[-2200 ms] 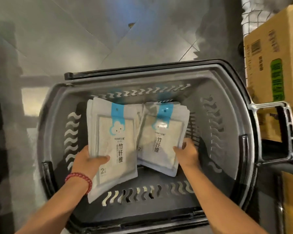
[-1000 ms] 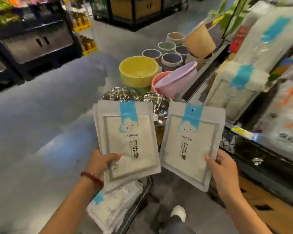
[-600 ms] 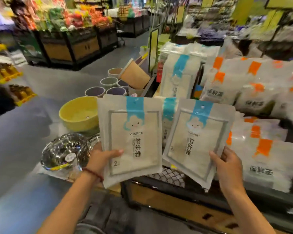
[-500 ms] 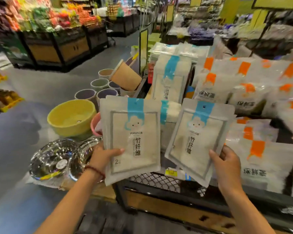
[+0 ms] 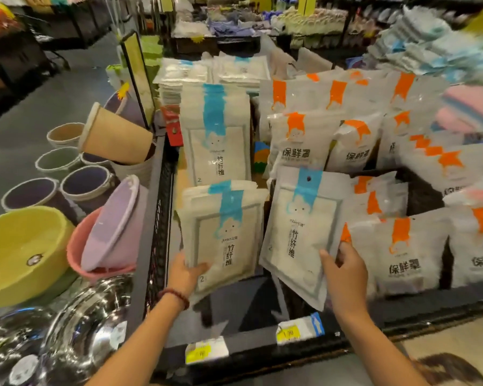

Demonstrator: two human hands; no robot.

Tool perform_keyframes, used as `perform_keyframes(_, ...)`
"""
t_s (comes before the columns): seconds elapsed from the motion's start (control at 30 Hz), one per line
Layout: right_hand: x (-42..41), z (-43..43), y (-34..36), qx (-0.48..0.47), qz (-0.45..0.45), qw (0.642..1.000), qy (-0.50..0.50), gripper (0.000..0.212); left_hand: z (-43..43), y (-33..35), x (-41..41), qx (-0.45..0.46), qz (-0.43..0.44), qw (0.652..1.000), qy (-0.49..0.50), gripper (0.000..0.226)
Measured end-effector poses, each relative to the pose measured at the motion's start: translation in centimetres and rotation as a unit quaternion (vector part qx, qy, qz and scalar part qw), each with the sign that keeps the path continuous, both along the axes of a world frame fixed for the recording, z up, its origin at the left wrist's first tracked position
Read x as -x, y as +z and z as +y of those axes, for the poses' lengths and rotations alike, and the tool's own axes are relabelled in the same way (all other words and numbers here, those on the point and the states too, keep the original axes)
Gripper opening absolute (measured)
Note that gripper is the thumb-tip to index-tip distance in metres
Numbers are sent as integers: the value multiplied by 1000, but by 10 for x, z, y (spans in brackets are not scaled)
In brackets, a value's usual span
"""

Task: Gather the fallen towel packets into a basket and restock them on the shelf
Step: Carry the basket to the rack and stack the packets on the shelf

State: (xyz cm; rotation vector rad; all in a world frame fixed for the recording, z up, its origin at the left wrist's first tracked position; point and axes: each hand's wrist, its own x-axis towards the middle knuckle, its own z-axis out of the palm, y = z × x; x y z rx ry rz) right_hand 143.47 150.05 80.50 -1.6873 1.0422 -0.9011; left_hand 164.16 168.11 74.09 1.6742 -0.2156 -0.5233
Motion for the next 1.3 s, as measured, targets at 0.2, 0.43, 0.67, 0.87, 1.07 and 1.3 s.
perform_keyframes(0.2, -22, 21, -17, -23, 16, 999, -33, 28, -28, -46, -23, -100, -75, 992, 11, 32)
perform_keyframes(0.43, -24, 10, -24, -31, 70, 997, 1, 15, -36, -77, -26, -211, 11, 975, 67, 38)
perform_keyframes(0.67, -13, 6, -13, -33, 49, 998, 11, 24, -32, -74, -30, -194, -61, 978, 40, 33)
perform_keyframes(0.87, -1, 3, -9, -26, 40, 999, -2, 15, -32, -78, -24, -285, -50, 957, 34, 32)
perform_keyframes(1.07, 12, 0, -5, 5, 16, 999, -39, 23, -23, -71, -33, -281, -74, 957, -3, 36)
perform_keyframes(1.3, -37, 7, -30, -128, -42, 984, 118, 32, 26, -26, -57, -321, -284, 903, 42, 57)
